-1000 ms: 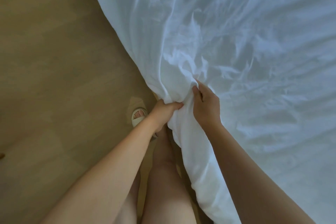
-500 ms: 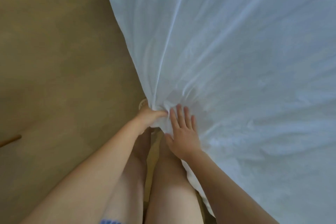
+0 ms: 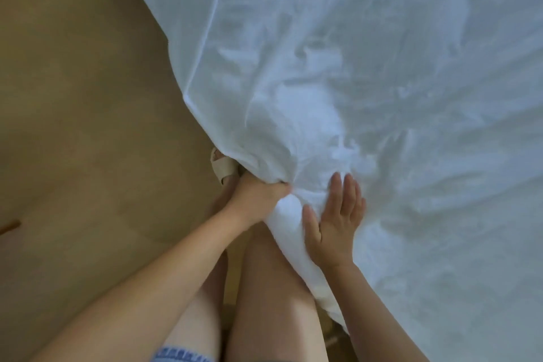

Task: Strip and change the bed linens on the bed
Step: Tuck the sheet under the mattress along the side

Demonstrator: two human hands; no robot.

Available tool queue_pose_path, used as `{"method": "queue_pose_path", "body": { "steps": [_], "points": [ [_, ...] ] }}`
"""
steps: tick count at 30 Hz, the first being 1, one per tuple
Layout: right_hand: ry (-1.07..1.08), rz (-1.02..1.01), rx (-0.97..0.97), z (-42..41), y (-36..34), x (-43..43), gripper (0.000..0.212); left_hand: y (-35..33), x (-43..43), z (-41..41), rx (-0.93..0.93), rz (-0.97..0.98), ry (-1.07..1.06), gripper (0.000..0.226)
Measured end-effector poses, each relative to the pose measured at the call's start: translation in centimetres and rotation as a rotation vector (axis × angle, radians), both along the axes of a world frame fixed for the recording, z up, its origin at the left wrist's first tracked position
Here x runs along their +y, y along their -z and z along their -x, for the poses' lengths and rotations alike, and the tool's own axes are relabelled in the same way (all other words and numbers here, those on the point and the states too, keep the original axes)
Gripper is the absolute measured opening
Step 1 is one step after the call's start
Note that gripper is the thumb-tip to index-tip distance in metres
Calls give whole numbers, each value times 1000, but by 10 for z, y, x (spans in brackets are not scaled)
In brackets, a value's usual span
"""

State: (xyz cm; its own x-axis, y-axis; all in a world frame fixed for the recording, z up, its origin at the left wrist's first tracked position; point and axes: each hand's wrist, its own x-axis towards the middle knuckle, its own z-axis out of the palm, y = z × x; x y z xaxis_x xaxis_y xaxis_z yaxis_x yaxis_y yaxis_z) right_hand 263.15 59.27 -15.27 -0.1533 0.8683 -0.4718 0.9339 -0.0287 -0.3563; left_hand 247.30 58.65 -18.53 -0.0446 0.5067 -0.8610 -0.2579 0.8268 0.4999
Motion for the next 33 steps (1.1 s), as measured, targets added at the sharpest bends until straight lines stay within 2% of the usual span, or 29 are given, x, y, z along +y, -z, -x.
{"method": "queue_pose_path", "body": {
  "steps": [2,3,5,7,9,11,13,16,20,23,27,30,33],
  "points": [
    [-28,-18,1,5,9,-4,74,5,-13,14,79,60,-119,15],
    [-82,56,-45,7,14,-9,76,11,-17,18,148,116,-149,14],
    [-206,184,-162,9,28,-17,77,28,-15,20,249,199,-107,28],
    [-195,189,-146,17,39,-14,79,37,0,16,256,225,-31,41],
    [-162,123,-53,34,37,-2,79,41,10,17,257,200,21,30],
    [-163,69,34,49,32,12,80,35,17,29,221,145,23,22],
    [-181,58,96,57,27,24,77,24,26,45,141,86,-39,37],
    [-236,75,116,64,18,43,79,2,49,69,-57,8,-273,59],
    [-283,62,219,85,0,78,82,-22,91,103,-257,-83,-560,41],
    [-279,40,286,112,-11,116,79,-26,123,124,-258,-132,-647,51],
    [-303,12,191,164,-14,172,80,-27,169,168,-229,-153,-719,67],
    [-218,-8,161,206,-11,210,82,-26,205,201,-224,-117,-683,54],
    [-150,4,97,244,-8,234,80,-32,238,218,-150,-38,-509,48]
  ]
}}
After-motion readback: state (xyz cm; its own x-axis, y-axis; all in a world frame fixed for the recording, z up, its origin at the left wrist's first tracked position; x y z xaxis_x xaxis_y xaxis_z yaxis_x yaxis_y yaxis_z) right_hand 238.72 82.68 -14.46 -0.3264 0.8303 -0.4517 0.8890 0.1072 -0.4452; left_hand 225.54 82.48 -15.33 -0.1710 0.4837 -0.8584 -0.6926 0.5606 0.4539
